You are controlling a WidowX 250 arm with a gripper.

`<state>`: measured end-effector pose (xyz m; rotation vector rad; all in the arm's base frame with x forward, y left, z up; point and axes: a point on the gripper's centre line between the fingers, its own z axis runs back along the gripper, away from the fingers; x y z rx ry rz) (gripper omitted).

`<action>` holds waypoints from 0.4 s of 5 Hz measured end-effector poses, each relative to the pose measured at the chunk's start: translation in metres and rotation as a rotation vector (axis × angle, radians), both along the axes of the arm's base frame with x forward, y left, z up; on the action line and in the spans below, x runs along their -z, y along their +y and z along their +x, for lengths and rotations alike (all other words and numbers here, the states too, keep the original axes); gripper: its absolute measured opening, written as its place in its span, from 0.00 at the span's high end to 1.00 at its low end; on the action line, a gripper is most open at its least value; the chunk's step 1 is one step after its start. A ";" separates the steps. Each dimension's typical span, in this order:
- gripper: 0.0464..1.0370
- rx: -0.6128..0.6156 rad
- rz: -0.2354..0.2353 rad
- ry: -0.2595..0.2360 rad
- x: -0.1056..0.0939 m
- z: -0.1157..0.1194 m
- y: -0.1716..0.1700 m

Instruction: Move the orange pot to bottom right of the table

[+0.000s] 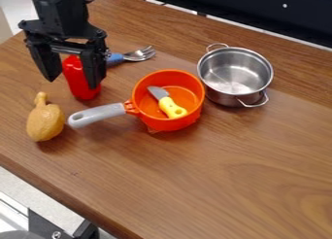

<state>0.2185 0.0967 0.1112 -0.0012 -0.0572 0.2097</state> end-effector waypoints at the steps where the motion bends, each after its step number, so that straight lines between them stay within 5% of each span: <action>1: 0.04 0.008 -0.007 0.017 0.005 -0.002 -0.001; 2: 0.04 0.148 -0.013 0.031 0.014 -0.011 -0.008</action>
